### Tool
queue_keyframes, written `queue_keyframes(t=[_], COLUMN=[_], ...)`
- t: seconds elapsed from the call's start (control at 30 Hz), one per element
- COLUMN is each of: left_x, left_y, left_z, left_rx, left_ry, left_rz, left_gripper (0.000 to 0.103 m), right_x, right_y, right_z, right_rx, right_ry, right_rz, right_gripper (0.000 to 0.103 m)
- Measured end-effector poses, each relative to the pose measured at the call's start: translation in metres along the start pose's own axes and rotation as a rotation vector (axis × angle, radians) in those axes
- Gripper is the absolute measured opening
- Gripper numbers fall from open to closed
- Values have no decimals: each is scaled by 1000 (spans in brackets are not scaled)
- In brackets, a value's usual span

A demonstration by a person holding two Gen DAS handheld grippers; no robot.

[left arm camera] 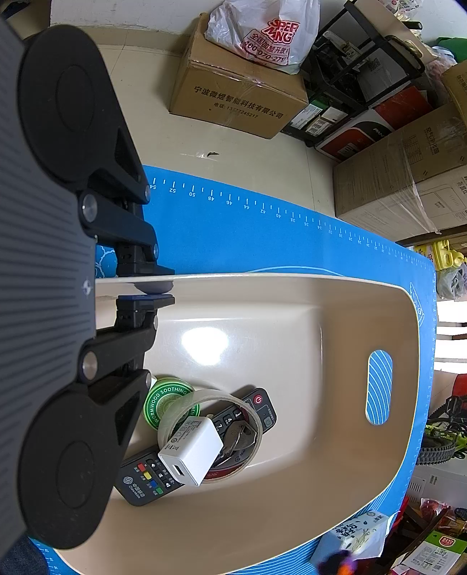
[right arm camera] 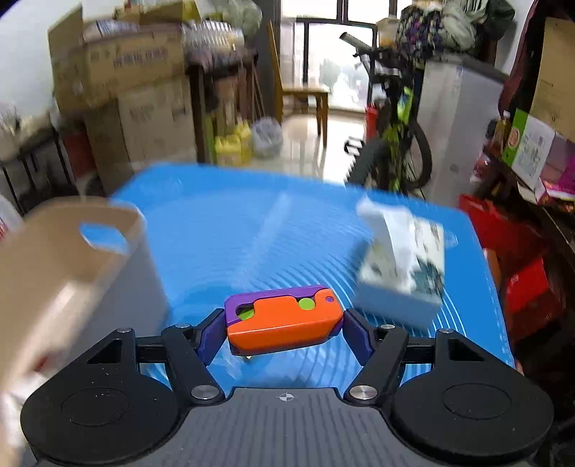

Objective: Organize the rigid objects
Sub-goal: 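Lower the toy into the basket onto the tape roll and release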

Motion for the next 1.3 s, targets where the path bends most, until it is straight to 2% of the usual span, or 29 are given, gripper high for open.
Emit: queue_keyframes(t=[0.17, 0.3, 0.43, 0.63, 0.8, 0.97, 1.13, 1.3], left_x=[0, 0, 0, -1, 0, 0, 0, 1], left_y=[0, 0, 0, 0, -1, 0, 0, 1], left_z=[0, 0, 0, 1, 2, 1, -1, -1], left_rx=[0, -1, 1, 5, 3, 0, 1, 3], left_ry=[0, 0, -1, -1, 0, 0, -2, -3], left_rz=[0, 0, -1, -1, -2, -2, -3, -1], left_gripper=[9, 9, 9, 9, 9, 9, 9, 9], right_x=[-28, -42, -43, -32, -23, -19, -17, -22], right_y=[-26, -34, -29, -6, 14, 30, 33, 28], right_z=[32, 72, 112, 160, 184, 191, 194, 183], right_rx=[-2, -87, -195, -316, -355, -397, -430, -385], right_ry=[-81, -181, -257, -341, -351, -340, -333, -349], right_rz=[-85, -95, -54, 74, 158, 211, 228, 214], right_gripper=[71, 71, 71, 71, 71, 71, 72, 77])
Point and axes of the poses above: each gripper's, at about its wrist camera, not at the fingertips, and x roughly the way its jaws point, z to its left, y to its underside, the point moved 2 cm from there along x, roughly the way its jaws point, and after that the axes turned 4 degrees about -z, right-handed, at the moved point
